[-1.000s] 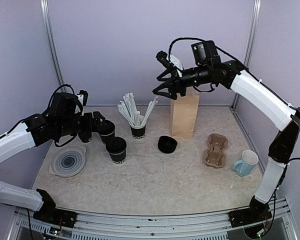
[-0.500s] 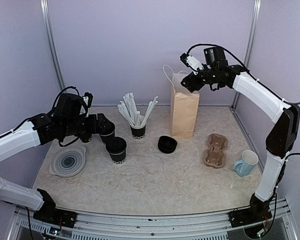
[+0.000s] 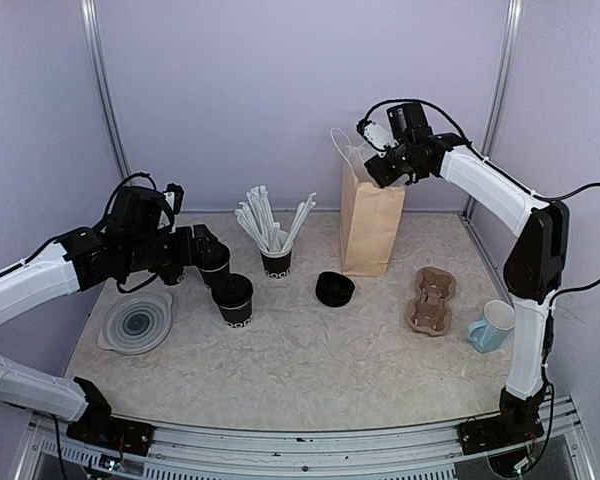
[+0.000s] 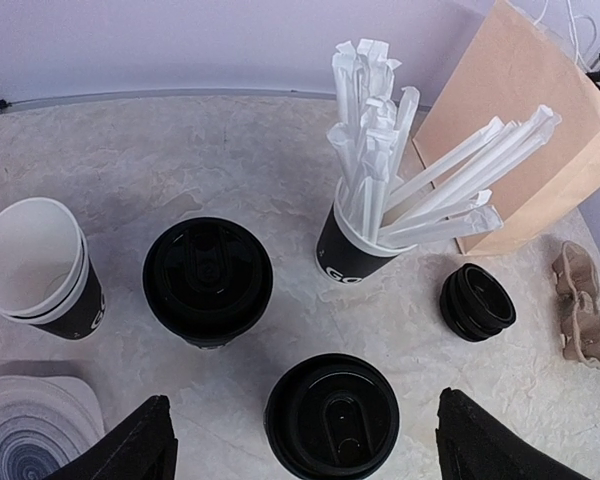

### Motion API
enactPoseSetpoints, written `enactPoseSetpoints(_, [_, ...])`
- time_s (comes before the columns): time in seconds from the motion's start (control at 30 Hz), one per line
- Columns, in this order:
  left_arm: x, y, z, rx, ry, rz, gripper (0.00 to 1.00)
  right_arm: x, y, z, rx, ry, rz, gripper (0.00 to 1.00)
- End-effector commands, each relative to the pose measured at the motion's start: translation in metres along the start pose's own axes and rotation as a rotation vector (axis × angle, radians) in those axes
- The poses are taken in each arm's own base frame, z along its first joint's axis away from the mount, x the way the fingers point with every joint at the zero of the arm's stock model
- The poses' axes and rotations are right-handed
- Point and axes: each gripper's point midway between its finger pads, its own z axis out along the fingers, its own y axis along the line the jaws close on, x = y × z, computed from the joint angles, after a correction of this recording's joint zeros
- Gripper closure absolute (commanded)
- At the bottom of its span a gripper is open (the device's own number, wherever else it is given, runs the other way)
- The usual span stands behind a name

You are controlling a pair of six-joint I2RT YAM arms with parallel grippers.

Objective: Pack the takeout coffee

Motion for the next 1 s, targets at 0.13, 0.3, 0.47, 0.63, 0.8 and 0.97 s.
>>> enactPoseSetpoints(0.13, [-0.003, -0.003, -0.004, 0.027, -0.021, -0.02, 0.12, 0.005, -0.023, 0.0, 0.073, 0.025, 0.007, 0.5])
enactPoseSetpoints(0.3, [-0.003, -0.004, -0.004, 0.035, -0.026, -0.026, 0.12, -0.012, -0.036, -0.02, 0.071, -0.042, 0.015, 0.81])
enactPoseSetpoints(0.47, [-0.001, -0.007, -0.002, 0.049, -0.022, -0.031, 0.12, -0.028, -0.038, -0.041, -0.029, -0.135, 0.033, 1.0])
enactPoseSetpoints(0.63, [-0.005, -0.012, -0.003, 0.072, -0.025, -0.028, 0.12, -0.045, -0.03, -0.069, -0.168, -0.248, 0.031, 1.0])
enactPoseSetpoints(0.8, [-0.012, -0.022, -0.007, 0.119, -0.029, 0.01, 0.14, -0.061, -0.027, -0.104, -0.224, -0.324, -0.001, 1.0])
enactPoseSetpoints(0.97, [-0.043, -0.042, -0.027, 0.203, -0.105, 0.098, 0.18, -0.073, -0.016, -0.163, -0.324, -0.437, -0.059, 1.0])
